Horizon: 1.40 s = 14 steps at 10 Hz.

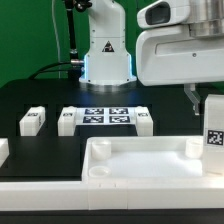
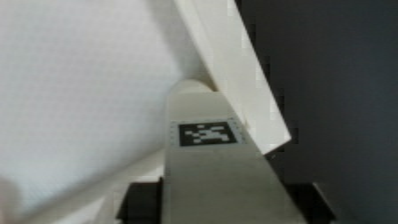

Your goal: Assemble desk

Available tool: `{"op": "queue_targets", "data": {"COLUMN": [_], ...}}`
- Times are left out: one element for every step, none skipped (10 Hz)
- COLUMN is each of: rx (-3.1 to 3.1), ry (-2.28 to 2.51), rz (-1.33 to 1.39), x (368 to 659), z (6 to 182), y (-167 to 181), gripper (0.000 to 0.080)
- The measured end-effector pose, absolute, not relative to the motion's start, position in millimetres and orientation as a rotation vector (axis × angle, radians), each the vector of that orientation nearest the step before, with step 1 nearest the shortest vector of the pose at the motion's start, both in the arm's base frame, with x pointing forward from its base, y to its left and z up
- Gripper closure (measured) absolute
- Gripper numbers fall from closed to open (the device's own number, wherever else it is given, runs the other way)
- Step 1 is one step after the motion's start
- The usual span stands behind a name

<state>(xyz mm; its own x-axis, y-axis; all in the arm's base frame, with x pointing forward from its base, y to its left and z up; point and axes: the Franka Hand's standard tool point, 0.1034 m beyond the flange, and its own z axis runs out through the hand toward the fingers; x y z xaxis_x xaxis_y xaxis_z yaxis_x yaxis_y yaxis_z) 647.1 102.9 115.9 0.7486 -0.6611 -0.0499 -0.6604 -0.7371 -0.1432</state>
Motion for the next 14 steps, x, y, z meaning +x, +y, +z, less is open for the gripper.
{"op": "queue_targets", "data": {"rx": [-2.632, -2.430, -2.218, -2.169, -2.188, -2.213, -2.245, -2.456, -2.586, -2.619, -2.647, -2.702, -2.738, -2.847], "ry": [1.403, 1.693, 1.915, 1.956, 1.934, 1.905, 1.868, 1.576, 1.343, 1.276, 1.217, 1.090, 0.995, 0.708], "rz": [0.037, 0.087, 0.129, 0.131, 0.131, 0.129, 0.121, 0.075, 0.042, 0.030, 0.024, 0.008, -0.004, -0.031], "x": [646.6, 646.2, 647.8, 647.1, 646.6, 646.3, 646.3, 646.8, 647.0, 646.9, 646.8, 646.8, 646.8, 647.3], "z": [114.7, 111.6, 109.6, 109.5, 109.3, 109.3, 108.9, 108.9, 109.2, 109.4, 108.7, 108.6, 108.5, 109.9], "y": [105.3, 108.7, 110.5, 109.9, 111.3, 111.2, 110.7, 107.9, 107.1, 108.4, 107.8, 107.4, 107.3, 105.3], "gripper": [0.0499, 0.0502, 0.0504, 0.0504, 0.0504, 0.0504, 0.0421, 0.0421, 0.0228, 0.0168, 0.0168, 0.0153, 0.0153, 0.0151]}}
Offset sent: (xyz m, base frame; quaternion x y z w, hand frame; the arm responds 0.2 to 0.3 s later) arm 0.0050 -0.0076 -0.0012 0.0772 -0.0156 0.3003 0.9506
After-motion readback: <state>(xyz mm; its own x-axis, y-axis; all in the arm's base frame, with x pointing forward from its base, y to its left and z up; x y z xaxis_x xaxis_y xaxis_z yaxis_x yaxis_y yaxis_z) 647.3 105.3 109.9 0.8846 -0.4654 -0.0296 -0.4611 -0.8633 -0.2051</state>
